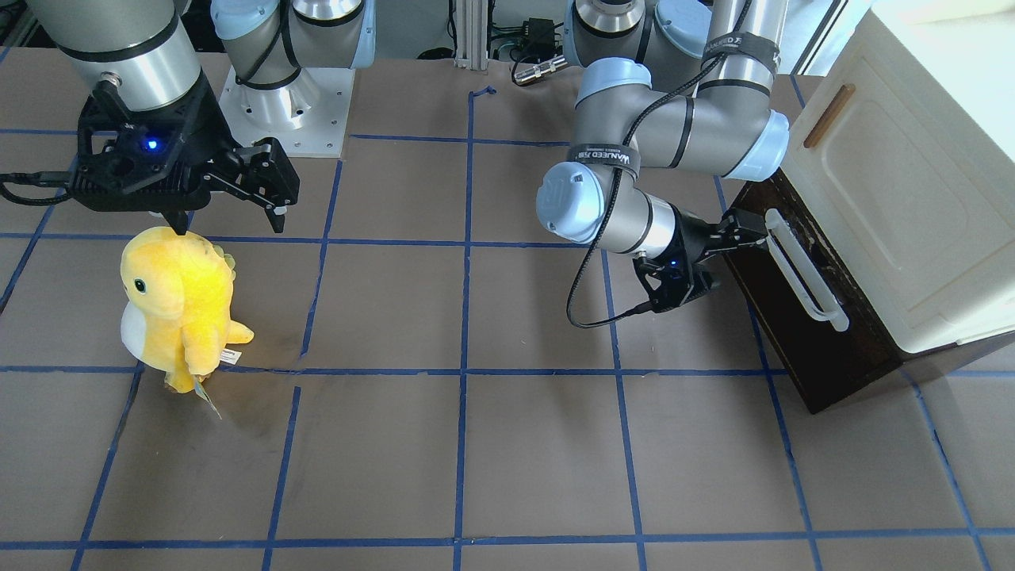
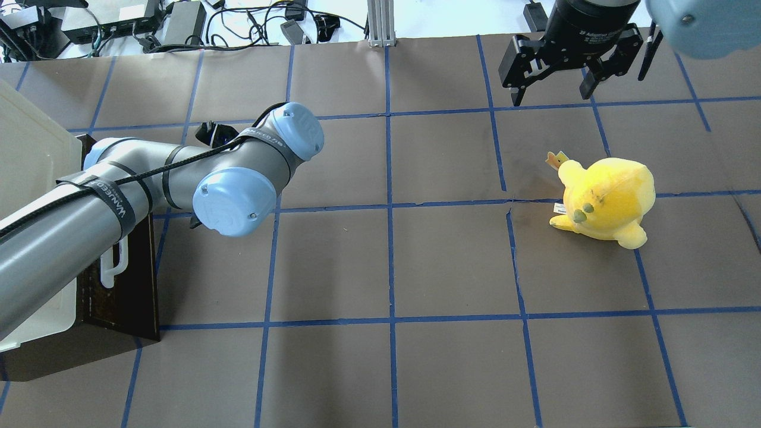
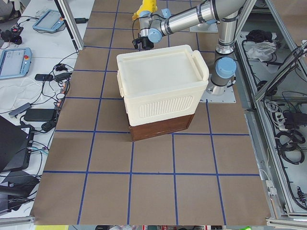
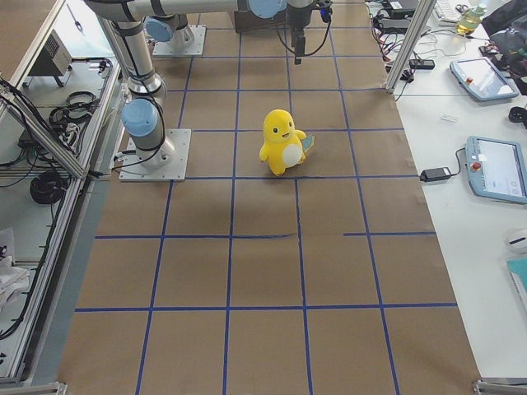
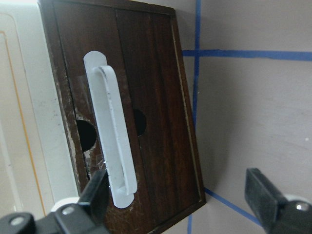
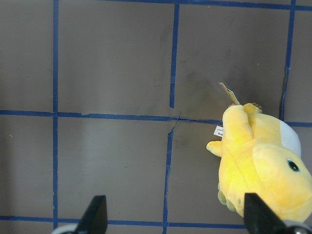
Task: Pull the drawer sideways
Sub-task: 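Lower the left gripper around the white handle and close it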
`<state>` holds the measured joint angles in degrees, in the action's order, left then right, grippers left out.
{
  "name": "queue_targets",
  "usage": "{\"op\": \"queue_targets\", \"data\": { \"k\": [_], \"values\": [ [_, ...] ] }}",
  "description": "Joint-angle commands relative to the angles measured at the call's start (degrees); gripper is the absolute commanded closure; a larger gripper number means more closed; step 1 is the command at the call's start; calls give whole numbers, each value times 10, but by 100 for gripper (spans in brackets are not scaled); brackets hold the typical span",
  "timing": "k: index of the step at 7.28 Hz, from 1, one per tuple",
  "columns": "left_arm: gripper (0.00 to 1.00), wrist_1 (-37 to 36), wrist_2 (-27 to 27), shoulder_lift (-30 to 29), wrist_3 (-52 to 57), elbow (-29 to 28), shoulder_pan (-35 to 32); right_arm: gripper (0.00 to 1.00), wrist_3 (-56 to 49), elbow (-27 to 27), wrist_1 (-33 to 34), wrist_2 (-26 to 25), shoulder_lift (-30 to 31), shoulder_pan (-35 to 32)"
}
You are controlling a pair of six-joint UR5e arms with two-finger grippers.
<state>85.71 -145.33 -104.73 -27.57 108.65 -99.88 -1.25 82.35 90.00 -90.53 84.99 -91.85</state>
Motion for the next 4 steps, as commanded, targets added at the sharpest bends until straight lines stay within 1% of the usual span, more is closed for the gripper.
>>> {"op": "queue_targets", "data": {
  "k": [1,2,3,4],
  "values": [
    [0,24,-23,-9,1,24,41,0,0,0,0,0,0,0],
    [0,24,-24,-15,2,25,41,0,0,0,0,0,0,0],
    [0,20,-79,-27,-3,23,43,0,0,0,0,0,0,0],
    [0,17,-102,-41,-5,24,44,0,0,0,0,0,0,0]
  ]
}}
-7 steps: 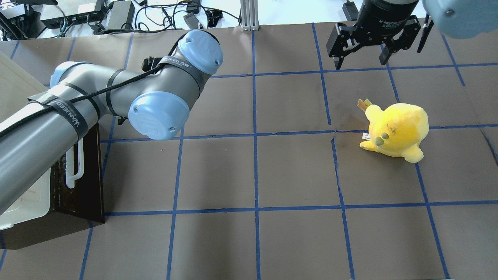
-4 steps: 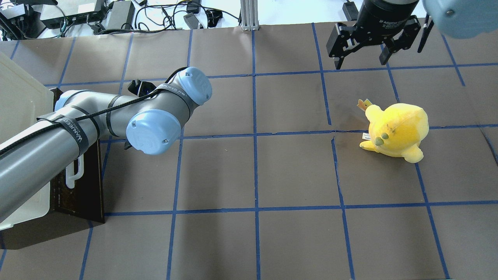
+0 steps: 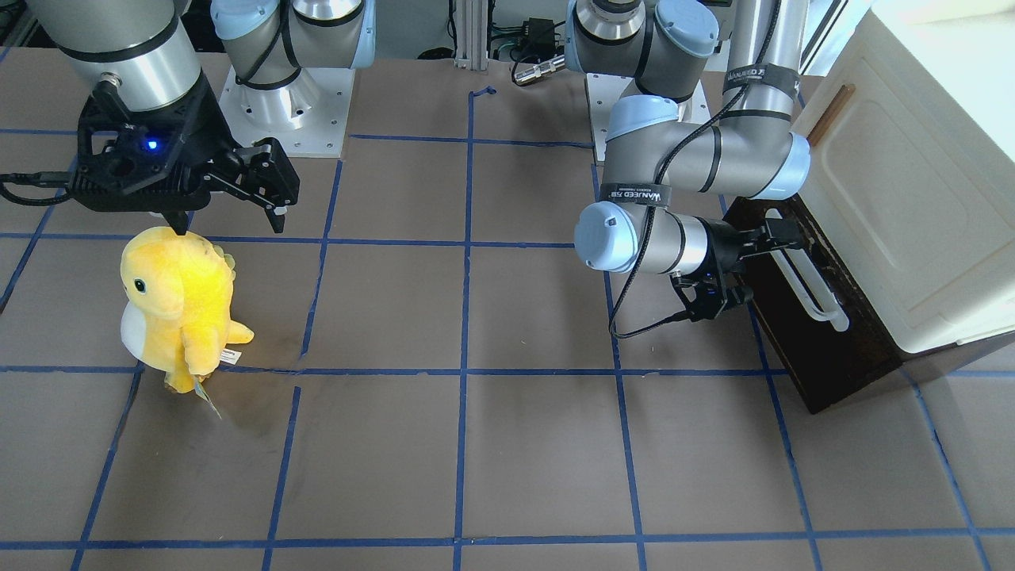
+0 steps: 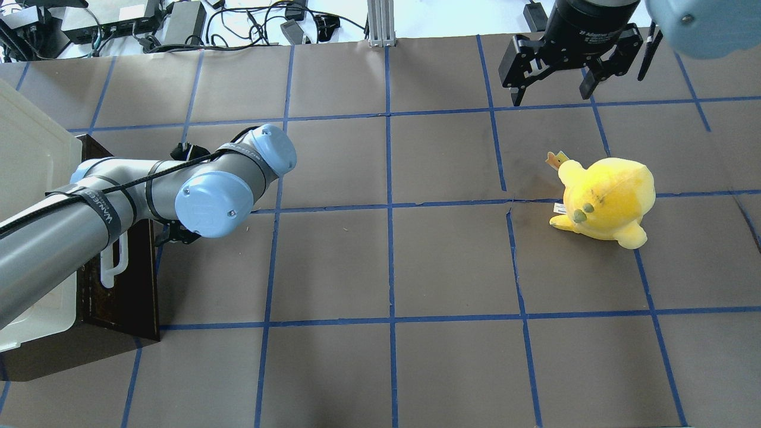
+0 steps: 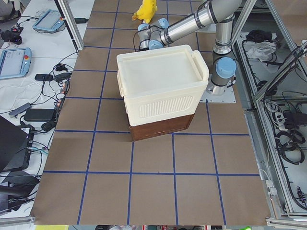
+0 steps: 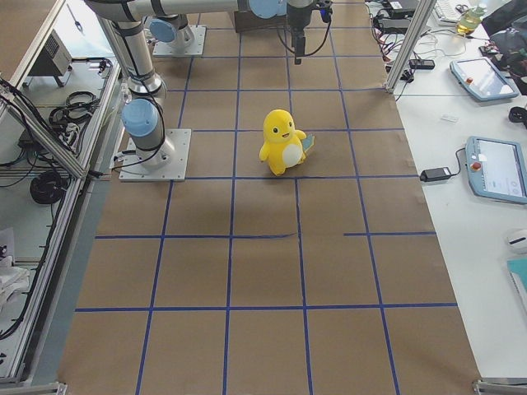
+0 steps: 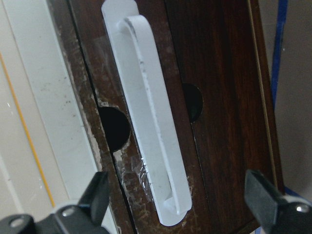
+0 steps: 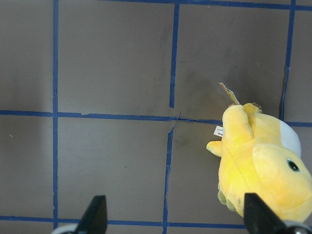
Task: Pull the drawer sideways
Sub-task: 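Lower the left gripper around the white handle and close it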
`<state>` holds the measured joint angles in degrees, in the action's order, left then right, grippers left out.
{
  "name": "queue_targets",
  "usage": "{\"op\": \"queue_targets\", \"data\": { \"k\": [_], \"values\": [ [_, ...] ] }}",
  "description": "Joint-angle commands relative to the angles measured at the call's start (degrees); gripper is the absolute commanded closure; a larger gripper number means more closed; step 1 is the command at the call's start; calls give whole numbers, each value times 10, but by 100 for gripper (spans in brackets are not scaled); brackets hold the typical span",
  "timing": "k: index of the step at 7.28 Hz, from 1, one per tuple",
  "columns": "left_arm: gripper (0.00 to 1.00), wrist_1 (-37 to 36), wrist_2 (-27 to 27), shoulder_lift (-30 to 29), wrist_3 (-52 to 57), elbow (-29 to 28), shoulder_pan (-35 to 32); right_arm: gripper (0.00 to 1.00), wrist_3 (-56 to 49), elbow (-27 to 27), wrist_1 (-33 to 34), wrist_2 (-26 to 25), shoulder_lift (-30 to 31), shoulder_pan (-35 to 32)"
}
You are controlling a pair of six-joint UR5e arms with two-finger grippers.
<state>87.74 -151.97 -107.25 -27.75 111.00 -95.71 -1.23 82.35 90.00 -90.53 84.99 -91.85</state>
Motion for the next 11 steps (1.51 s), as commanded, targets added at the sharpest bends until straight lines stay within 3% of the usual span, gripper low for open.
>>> {"op": "queue_targets", "data": {
  "k": [1,6,11],
  "values": [
    [0,-5,-33,-20,-4,-3,3,0,0,0,0,0,0,0],
    [5,-23,-37,-36,-3,-2,28,0,0,0,0,0,0,0],
    [18,-29,-37,-42,-1,-3,28,0,0,0,0,0,0,0]
  ]
}}
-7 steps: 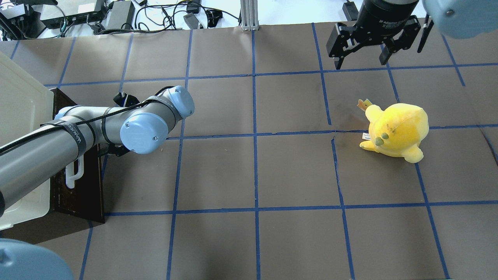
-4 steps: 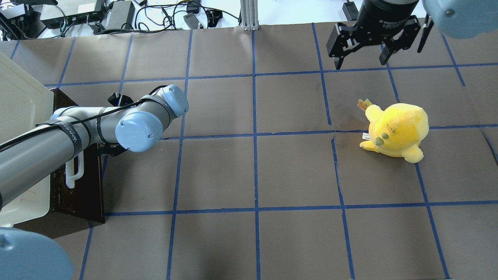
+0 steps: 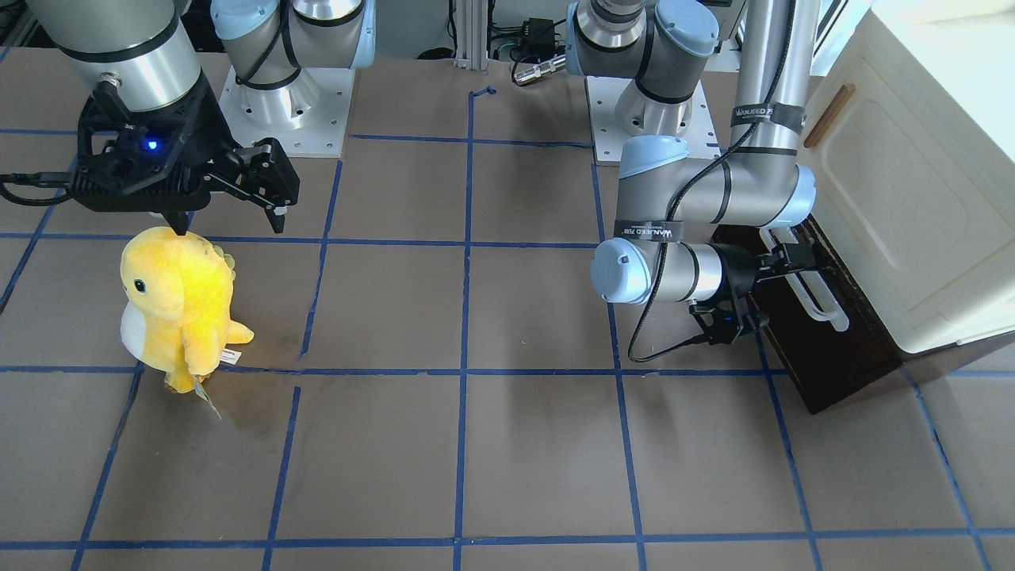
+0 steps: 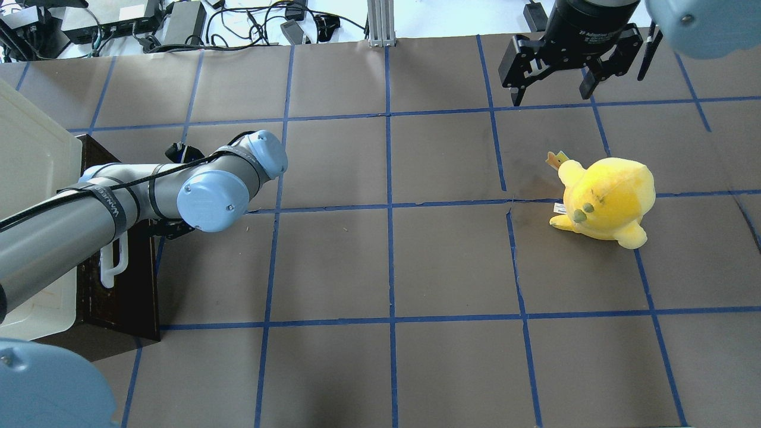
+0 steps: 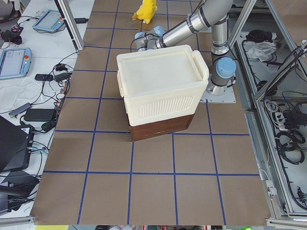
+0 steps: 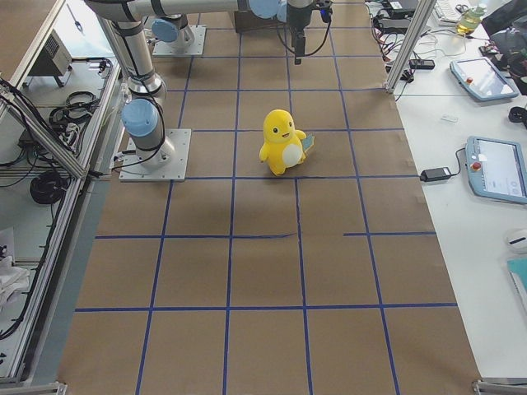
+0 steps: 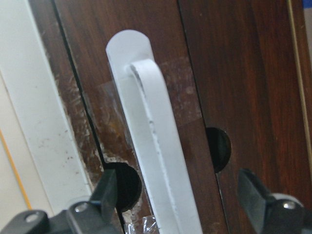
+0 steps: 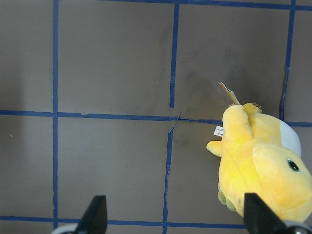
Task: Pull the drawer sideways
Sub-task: 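Lower the left gripper around the white handle and close it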
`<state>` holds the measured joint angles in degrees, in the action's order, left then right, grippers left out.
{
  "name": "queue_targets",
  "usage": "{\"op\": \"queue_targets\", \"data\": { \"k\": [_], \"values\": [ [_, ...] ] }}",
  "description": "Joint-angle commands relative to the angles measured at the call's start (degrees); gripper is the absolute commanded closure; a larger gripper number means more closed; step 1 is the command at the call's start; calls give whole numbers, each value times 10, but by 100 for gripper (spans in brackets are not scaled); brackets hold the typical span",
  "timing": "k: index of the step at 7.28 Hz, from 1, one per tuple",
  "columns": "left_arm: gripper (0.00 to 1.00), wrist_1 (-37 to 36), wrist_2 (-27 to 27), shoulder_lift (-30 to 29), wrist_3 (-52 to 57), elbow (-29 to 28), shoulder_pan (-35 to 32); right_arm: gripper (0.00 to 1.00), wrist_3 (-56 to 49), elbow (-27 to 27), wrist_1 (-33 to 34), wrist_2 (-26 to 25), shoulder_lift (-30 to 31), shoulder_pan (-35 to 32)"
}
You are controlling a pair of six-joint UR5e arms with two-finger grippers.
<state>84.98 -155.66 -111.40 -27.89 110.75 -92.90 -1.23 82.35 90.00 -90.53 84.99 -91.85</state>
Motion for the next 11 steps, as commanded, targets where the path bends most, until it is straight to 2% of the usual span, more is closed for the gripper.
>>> {"op": "queue_targets", "data": {
  "k": [1,2,5,8,11],
  "values": [
    [21,-2,0,0,0,0,0,0,0,0,0,0,0,0],
    [26,-2,0,-1,-1,0,0,0,0,0,0,0,0,0],
    [30,-2,1,-4,0,1,0,0,0,0,0,0,0,0],
    [43,0,-3,-4,6,1,-1,0,0,0,0,0,0,0],
    [43,0,-9,-1,5,1,-3,0,0,0,0,0,0,0]
  ]
}}
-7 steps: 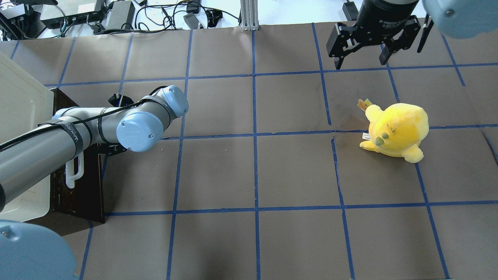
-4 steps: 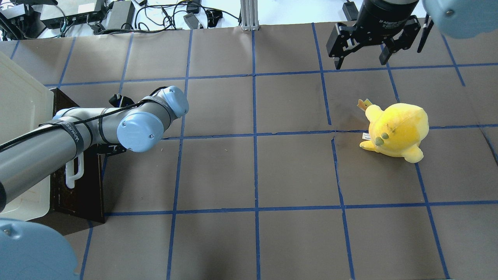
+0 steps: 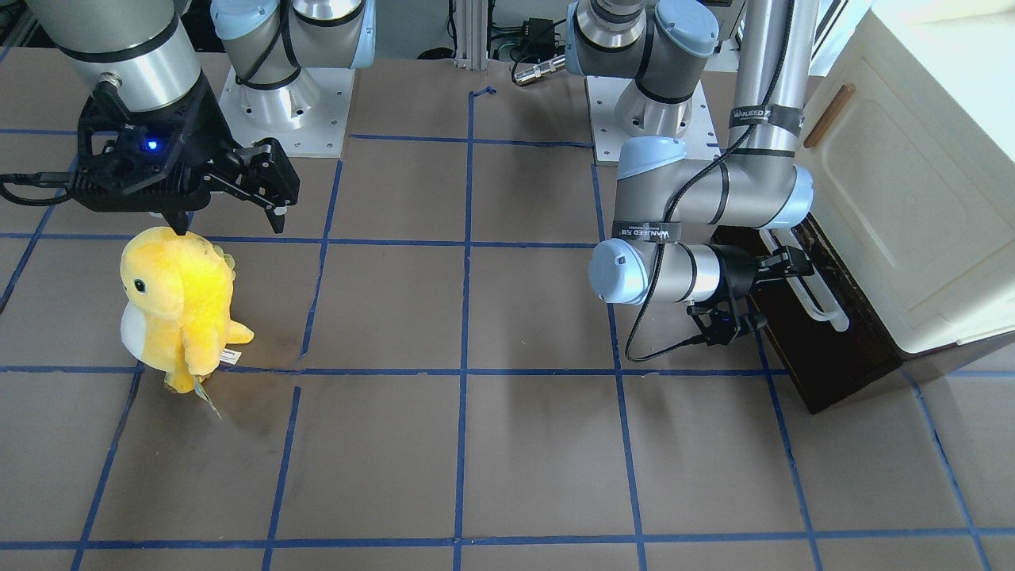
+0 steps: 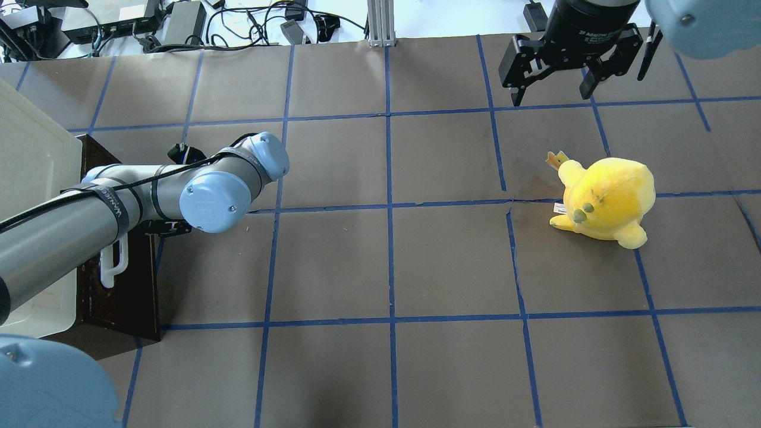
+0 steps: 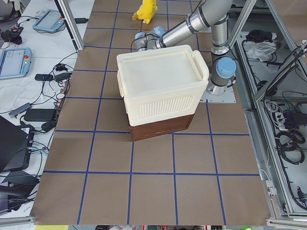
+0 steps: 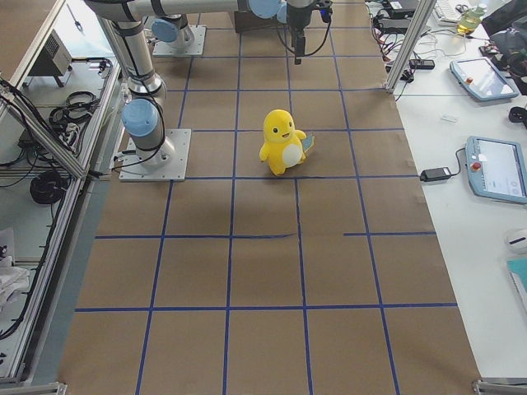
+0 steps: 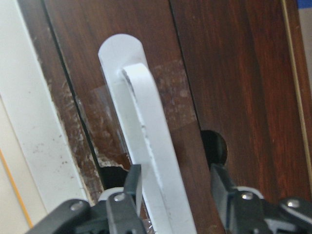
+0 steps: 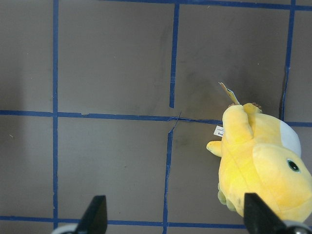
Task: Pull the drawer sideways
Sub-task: 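Lower the left gripper around the white handle and close it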
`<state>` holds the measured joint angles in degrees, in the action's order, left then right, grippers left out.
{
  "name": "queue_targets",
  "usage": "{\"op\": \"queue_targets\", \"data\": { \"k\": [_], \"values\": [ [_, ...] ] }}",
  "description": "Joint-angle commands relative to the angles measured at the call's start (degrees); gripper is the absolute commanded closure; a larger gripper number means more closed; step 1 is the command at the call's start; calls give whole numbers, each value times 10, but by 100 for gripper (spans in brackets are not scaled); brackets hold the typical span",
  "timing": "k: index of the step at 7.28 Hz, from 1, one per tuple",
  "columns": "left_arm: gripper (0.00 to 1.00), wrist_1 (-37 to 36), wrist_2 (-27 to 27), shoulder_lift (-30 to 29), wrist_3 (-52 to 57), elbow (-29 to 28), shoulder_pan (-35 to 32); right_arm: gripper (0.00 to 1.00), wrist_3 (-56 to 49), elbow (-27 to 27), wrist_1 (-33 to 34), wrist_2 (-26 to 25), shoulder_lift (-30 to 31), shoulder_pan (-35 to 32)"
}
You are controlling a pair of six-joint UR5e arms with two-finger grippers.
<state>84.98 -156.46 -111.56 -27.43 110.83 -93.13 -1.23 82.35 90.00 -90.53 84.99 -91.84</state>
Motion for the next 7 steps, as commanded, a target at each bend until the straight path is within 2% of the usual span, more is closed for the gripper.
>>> {"op": "queue_targets", "data": {
  "k": [1,2,3,7],
  "values": [
    [43,0,-1,-1,0,0,0,0,0,0,0,0,0,0],
    [43,0,0,-1,-1,0,0,0,0,0,0,0,0,0],
    [49,0,0,-1,-1,0,0,0,0,0,0,0,0,0],
    [50,-1,0,-1,-1,0,0,0,-1,0,0,0,0,0]
  ]
}}
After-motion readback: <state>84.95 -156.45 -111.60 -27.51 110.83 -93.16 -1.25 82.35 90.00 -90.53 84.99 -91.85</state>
